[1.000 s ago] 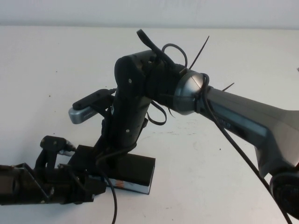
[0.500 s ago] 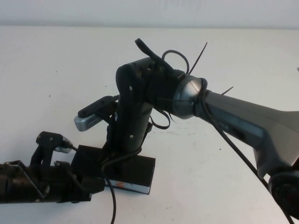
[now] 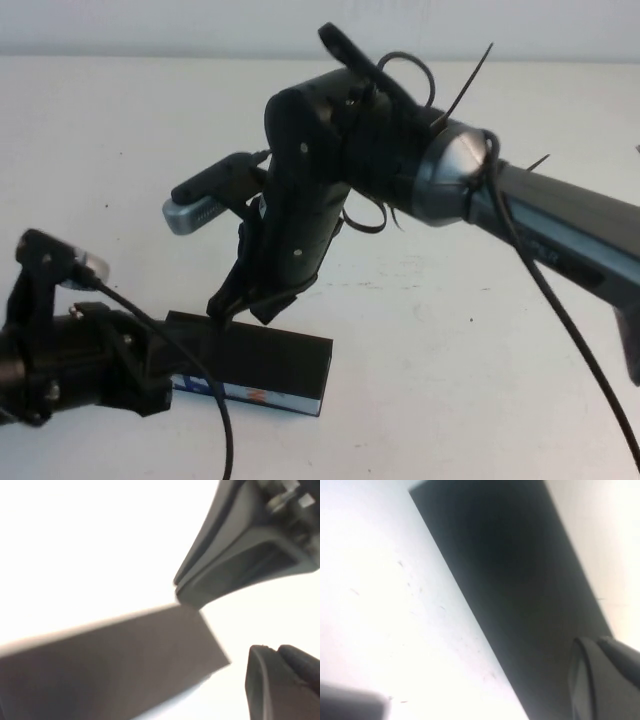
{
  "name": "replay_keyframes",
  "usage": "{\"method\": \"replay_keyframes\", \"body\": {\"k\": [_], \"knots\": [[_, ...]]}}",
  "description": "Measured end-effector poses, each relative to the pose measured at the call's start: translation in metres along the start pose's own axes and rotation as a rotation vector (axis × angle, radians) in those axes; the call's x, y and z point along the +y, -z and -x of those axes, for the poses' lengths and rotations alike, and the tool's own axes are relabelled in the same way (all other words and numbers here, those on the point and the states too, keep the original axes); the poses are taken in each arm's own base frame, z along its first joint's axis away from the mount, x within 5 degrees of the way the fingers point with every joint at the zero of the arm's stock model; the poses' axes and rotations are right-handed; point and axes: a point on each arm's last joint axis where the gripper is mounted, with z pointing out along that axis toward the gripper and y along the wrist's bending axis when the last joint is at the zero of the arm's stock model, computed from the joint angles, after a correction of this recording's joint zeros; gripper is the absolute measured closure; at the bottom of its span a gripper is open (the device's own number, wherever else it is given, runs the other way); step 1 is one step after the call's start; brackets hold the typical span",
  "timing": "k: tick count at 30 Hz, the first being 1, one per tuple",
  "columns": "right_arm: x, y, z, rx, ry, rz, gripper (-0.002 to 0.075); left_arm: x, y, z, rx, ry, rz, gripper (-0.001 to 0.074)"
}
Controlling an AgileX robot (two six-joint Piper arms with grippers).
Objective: Return glasses to glasses case
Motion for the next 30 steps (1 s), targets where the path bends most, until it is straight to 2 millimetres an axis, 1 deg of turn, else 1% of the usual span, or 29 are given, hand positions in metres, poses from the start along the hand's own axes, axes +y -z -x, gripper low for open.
{"method": "replay_keyframes", "body": {"k": [3,7,9,12,14,15,17,18,21,24,26,29,30], "knots": [[0.004,0.029,-0.002,-0.058,-0.019,-0.015,0.0739,-0.017,0.022,0.011,-0.110,-0.092,0.029,0.0736],[0.011,0.074,-0.008,-0.148,-0.036,-0.045,0.0739,-0.040,0.057,0.020,-0.273,-0.233,0.161,0.0736],[0.016,0.099,-0.014,-0.198,-0.039,-0.053,0.0739,-0.053,0.073,0.018,-0.352,-0.293,0.199,0.0736],[0.024,0.137,-0.035,-0.263,-0.040,-0.060,0.0739,-0.066,0.095,0.011,-0.471,-0.345,0.255,0.0736],[0.030,0.159,-0.056,-0.285,-0.049,-0.067,0.0739,-0.072,0.112,0.004,-0.573,-0.358,0.316,0.0736],[0.031,0.165,-0.067,-0.285,-0.055,-0.075,0.0739,-0.073,0.118,0.000,-0.613,-0.359,0.349,0.0736],[0.036,0.183,-0.096,-0.300,-0.069,-0.092,0.0739,-0.076,0.132,-0.011,-0.702,-0.369,0.404,0.0736],[0.038,0.188,-0.109,-0.303,-0.077,-0.095,0.0739,-0.077,0.136,-0.017,-0.734,-0.370,0.421,0.0736],[0.043,0.200,-0.158,-0.308,-0.116,-0.098,0.0739,-0.078,0.146,-0.037,-0.830,-0.379,0.462,0.0736],[0.046,0.206,-0.210,-0.355,-0.161,-0.104,0.0739,-0.072,0.147,-0.055,-0.883,-0.371,0.503,0.0736],[0.048,0.207,-0.244,-0.413,-0.185,-0.107,0.0739,-0.062,0.139,-0.068,-0.868,-0.347,0.533,0.0736],[0.051,0.205,-0.285,-0.521,-0.210,-0.097,0.0739,-0.049,0.125,-0.081,-0.812,-0.316,0.554,0.0736],[0.051,0.203,-0.296,-0.554,-0.217,-0.092,0.0739,-0.046,0.122,-0.085,-0.796,-0.310,0.556,0.0736]]}}
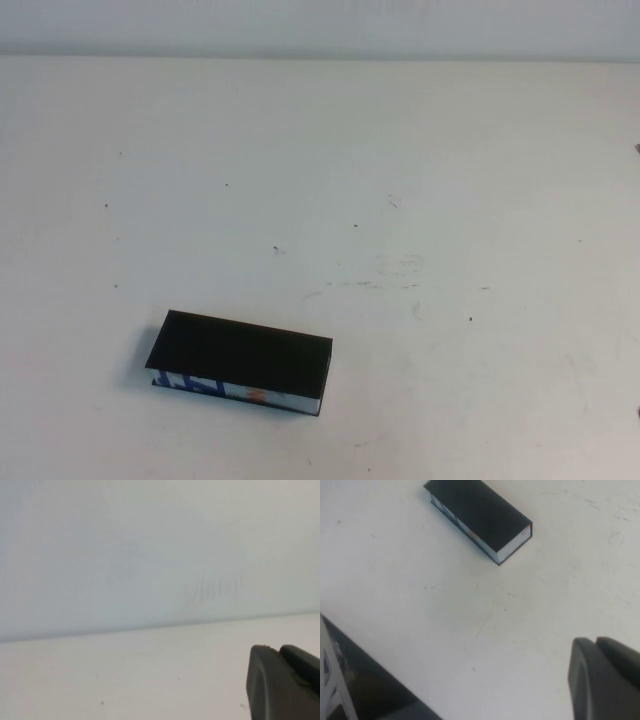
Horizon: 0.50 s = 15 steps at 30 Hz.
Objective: Return glasses to glasses case
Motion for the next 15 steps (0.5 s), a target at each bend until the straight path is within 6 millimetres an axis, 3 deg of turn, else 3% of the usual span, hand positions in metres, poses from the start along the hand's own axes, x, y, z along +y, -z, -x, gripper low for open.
{"method": "replay_keyframes", "body": {"k": [6,15], "knots": [[-0.011,0.021,-0.056,-0.251,-0.024,0.053,0.0739,0.004,-0.001,-0.026,0.073,0.005,0.042,0.0736],[-0.018,0.015,-0.083,-0.493,-0.028,0.105,0.0739,0.006,0.000,-0.026,0.071,0.006,0.064,0.0736]]}}
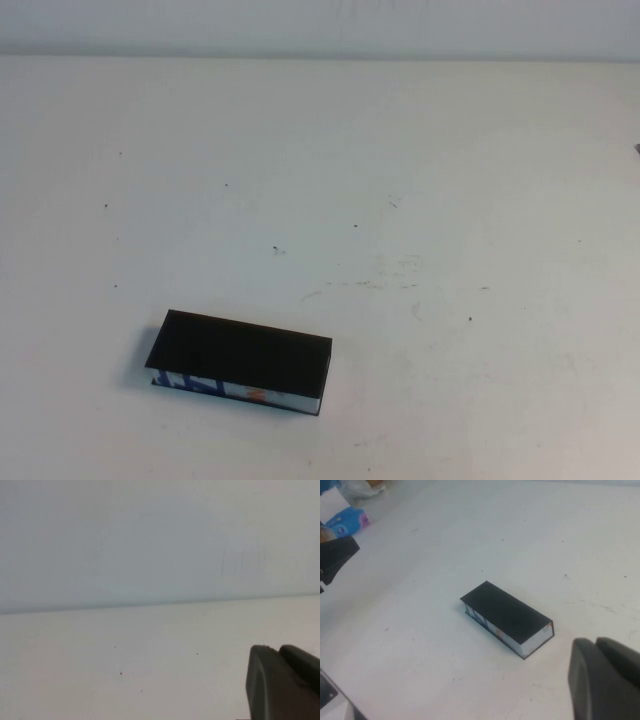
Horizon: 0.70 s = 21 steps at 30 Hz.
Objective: Return glasses to glasses case
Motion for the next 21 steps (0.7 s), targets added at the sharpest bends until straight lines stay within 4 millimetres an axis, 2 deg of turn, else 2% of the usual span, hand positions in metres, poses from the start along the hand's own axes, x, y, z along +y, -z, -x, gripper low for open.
{"method": "replay_keyframes", "body": {"k": [5,14,17,21], "knots": [[0.001,-0.007,-0.009,0.008,-0.049,0.032,0.0739,0.000,0.000,0.000,0.000,0.002,0.000,0.0736],[0.000,-0.008,-0.015,0.068,-0.061,0.031,0.0739,0.000,0.000,0.000,0.000,0.004,0.000,0.0736],[-0.004,-0.011,-0.020,0.073,-0.025,-0.003,0.0739,0.000,0.000,0.000,0.000,0.004,0.000,0.0736],[-0.017,-0.027,-0.034,0.004,-0.008,-0.081,0.0739,0.000,0.000,0.000,0.000,0.004,0.000,0.0736]]}}
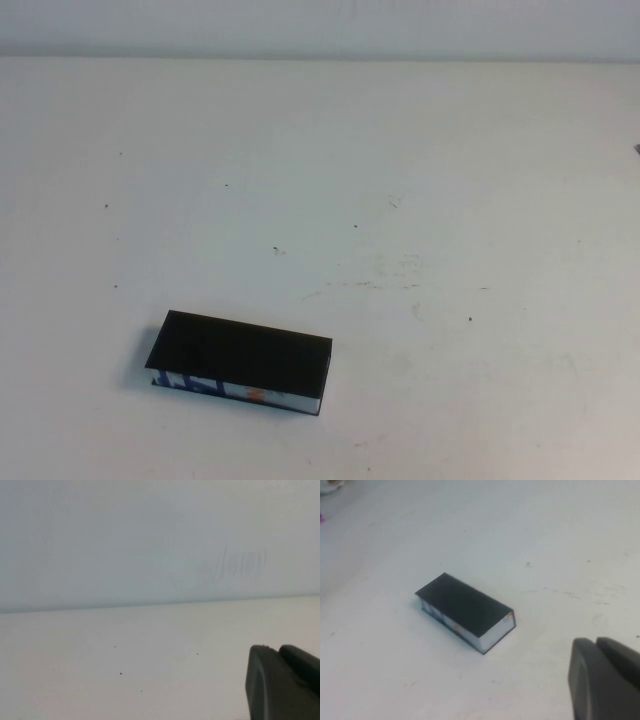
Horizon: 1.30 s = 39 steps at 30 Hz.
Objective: Return glasses to glasses case
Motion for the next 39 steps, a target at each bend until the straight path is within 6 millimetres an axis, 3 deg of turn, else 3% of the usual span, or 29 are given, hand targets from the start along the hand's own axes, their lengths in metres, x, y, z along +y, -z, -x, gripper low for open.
{"method": "replay_keyframes", "body": {"k": [8,12,18,24,34,39], "knots": [[-0.035,-0.025,-0.045,-0.187,-0.144,-0.286,0.0739,0.000,0.000,0.000,0.000,0.000,0.000,0.0736],[-0.048,-0.022,-0.059,-0.353,-0.145,-0.408,0.0739,0.001,0.000,0.000,-0.001,0.002,0.009,0.0736],[-0.053,-0.013,-0.069,-0.461,-0.129,-0.519,0.0739,0.001,0.000,0.000,-0.001,0.004,0.013,0.0736],[-0.056,-0.011,-0.078,-0.404,-0.163,-0.570,0.0739,0.001,0.000,0.000,-0.001,0.004,0.015,0.0736],[-0.053,-0.011,-0.073,-0.452,-0.152,-0.541,0.0739,0.001,0.000,0.000,-0.001,0.007,0.015,0.0736],[-0.053,-0.015,-0.083,-0.290,-0.043,-0.551,0.0739,0.001,0.000,0.000,-0.001,0.009,0.015,0.0736]]}}
